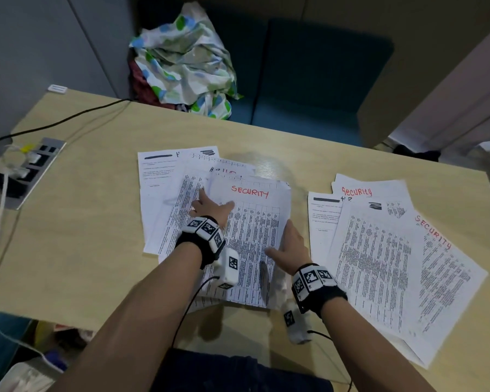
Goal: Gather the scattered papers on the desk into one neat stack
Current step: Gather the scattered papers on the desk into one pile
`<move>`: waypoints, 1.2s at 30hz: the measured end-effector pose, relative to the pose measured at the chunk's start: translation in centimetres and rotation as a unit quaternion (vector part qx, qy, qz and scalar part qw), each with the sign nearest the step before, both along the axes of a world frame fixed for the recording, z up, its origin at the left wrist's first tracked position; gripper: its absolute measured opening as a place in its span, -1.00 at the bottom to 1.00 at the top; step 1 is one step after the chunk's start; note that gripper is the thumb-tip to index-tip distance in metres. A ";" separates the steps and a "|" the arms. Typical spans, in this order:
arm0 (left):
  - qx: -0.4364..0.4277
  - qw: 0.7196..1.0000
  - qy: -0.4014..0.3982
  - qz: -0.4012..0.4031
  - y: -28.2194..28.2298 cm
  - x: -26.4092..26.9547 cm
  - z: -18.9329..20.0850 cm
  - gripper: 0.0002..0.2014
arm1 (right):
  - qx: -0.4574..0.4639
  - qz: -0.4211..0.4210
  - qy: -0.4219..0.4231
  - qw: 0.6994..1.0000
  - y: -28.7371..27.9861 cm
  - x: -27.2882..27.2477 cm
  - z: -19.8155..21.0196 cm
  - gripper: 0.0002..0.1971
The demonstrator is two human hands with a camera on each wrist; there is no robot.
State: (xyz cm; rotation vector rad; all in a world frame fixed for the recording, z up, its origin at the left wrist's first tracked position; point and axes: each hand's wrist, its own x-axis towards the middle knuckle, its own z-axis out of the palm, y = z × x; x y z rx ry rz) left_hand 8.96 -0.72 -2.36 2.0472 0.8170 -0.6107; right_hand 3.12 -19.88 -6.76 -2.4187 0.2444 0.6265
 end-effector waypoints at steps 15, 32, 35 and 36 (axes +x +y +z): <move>-0.030 0.998 0.041 -0.023 3.7 -2.7 -4.2 -0.16 | -0.261 -0.144 0.127 0.946 -5.3 -1.2 2.0 0.19; -0.065 0.993 -0.036 -0.088 2.0 -5.5 -3.3 -0.58 | -0.245 -0.093 -0.010 0.965 -5.1 -1.4 8.3 -0.76; -0.068 0.992 -0.038 -0.099 0.9 -5.5 -3.2 -0.59 | -0.221 -0.017 0.001 0.975 -1.1 -2.1 9.2 -0.77; -0.067 0.992 -0.039 -0.100 0.6 -5.5 -3.1 -0.62 | -0.213 0.014 0.013 0.977 0.3 -2.3 8.8 -0.78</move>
